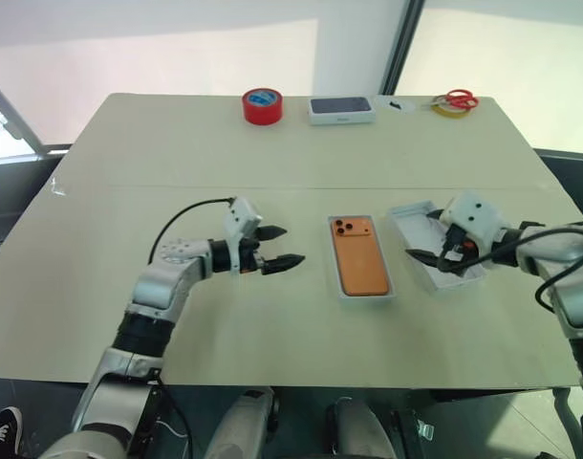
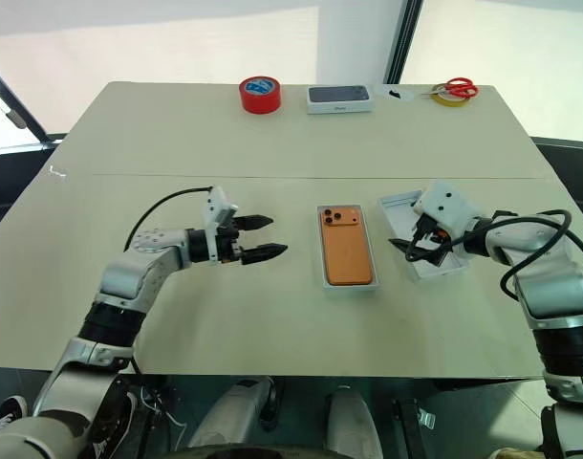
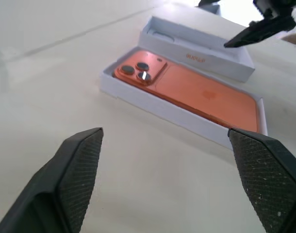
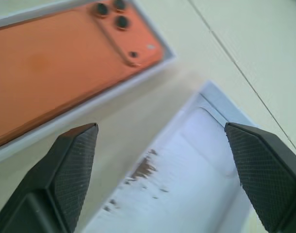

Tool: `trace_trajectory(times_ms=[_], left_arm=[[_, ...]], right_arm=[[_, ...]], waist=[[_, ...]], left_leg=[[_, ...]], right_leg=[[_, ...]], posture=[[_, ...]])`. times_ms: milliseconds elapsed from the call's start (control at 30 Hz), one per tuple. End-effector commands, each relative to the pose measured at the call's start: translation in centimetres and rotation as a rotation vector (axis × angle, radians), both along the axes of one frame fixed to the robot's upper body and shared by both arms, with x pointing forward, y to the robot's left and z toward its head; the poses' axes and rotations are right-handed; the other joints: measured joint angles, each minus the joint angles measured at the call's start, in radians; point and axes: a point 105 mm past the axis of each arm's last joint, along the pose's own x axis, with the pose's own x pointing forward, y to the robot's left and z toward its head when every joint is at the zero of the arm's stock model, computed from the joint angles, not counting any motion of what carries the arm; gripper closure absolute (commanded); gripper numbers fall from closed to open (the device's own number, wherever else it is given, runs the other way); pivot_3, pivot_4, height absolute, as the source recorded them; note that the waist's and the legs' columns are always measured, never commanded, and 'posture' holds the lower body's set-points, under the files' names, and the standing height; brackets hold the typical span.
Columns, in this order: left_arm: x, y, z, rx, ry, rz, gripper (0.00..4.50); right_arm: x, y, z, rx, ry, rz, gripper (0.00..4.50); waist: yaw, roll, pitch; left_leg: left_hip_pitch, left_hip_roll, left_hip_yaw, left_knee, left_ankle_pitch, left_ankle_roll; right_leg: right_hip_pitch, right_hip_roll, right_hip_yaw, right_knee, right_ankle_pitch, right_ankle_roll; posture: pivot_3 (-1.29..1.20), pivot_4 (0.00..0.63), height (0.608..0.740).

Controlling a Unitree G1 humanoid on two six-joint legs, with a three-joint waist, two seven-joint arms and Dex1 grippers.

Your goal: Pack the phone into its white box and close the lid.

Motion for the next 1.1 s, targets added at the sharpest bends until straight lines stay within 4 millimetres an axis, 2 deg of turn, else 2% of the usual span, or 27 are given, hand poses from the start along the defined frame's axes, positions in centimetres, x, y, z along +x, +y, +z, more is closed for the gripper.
trace_trajectory(times_ms=[33, 133, 267, 600, 733, 833, 1033, 1067, 1100], left_arm=[[-1.6, 2.2, 1.8, -0.005, -0.160, -0.037, 0.07], [-2.9, 3.6, 1.9, -0.001, -0.188, -0.054, 0.07], [-4.1, 4.2, 1.5, 0.037, -0.221, -0.077, 0.07], [-5.3, 3.3, 0.8, 0.030, -0.251, -0.071, 0.07], [-5.7, 2.9, 0.5, 0.025, -0.253, -0.057, 0.07], [-5.8, 2.7, 0.4, 0.024, -0.252, -0.046, 0.00], [-5.7, 2.8, 0.6, 0.025, -0.257, -0.021, 0.00], [-5.7, 2.9, 0.6, 0.024, -0.257, -0.015, 0.00], [-5.6, 2.9, 0.6, 0.023, -0.256, -0.012, 0.00]], right_arm=[[-0.2, 0.0, -0.5, 0.059, 0.081, -0.088, 0.00], [-0.5, 0.6, -1.2, 0.162, 0.191, -0.155, 0.00], [-0.8, 1.7, -1.7, 0.223, 0.328, -0.235, 0.00], [-1.2, 2.6, -2.2, 0.178, 0.471, -0.345, 0.00], [-0.5, 2.4, -2.5, 0.131, 0.444, -0.364, 0.00], [0.0, 2.0, -3.2, 0.110, 0.441, -0.401, 0.83], [0.3, 2.4, -4.1, 0.109, 0.438, -0.420, 3.99], [0.4, 2.4, -4.1, 0.111, 0.436, -0.423, 4.38], [0.4, 2.4, -4.1, 0.115, 0.435, -0.428, 4.46]], waist=[[0.000, 0.001, 0.000], [0.000, 0.003, 0.002], [0.002, 0.005, 0.003], [0.000, 0.005, 0.003], [0.000, 0.005, 0.003], [-0.001, 0.005, 0.003], [-0.007, 0.003, 0.001], [-0.010, 0.003, 0.001], [-0.013, 0.003, 0.001]], left_leg=[[0.000, 0.000, 0.000, 0.000, 0.000, 0.000], [0.000, 0.000, 0.000, -0.001, 0.000, 0.000], [0.000, 0.000, 0.000, -0.001, 0.000, 0.000], [-0.007, 0.000, 0.001, -0.001, 0.000, 0.001], [-0.007, 0.000, 0.002, -0.001, 0.000, 0.001], [-0.007, 0.000, 0.002, 0.000, 0.000, 0.001], [-0.006, 0.001, 0.002, 0.000, 0.000, 0.001], [-0.006, 0.001, 0.002, 0.000, 0.000, 0.001], [-0.006, 0.001, 0.002, 0.000, 0.000, 0.001]], right_leg=[[0.000, 0.000, 0.000, 0.000, 0.000, 0.000], [-0.001, 0.000, 0.001, 0.000, 0.000, -0.001], [-0.001, 0.000, 0.001, 0.000, 0.000, -0.001], [-0.007, -0.001, 0.001, -0.001, 0.000, -0.001], [-0.007, 0.000, 0.001, -0.001, 0.000, -0.001], [-0.007, 0.000, 0.001, -0.001, 0.000, -0.001], [-0.006, 0.001, 0.001, -0.001, 0.001, -0.001], [-0.006, 0.001, 0.002, -0.001, 0.001, -0.001], [-0.006, 0.001, 0.002, -0.001, 0.001, -0.001]], posture=[[0.00, 0.150, 0.740], [0.00, 0.150, 0.740], [0.00, 0.150, 0.740], [0.00, 0.150, 0.740], [0.00, 0.150, 0.740], [0.00, 0.150, 0.740], [0.00, 0.150, 0.740], [0.00, 0.150, 0.740], [0.00, 0.150, 0.740]])
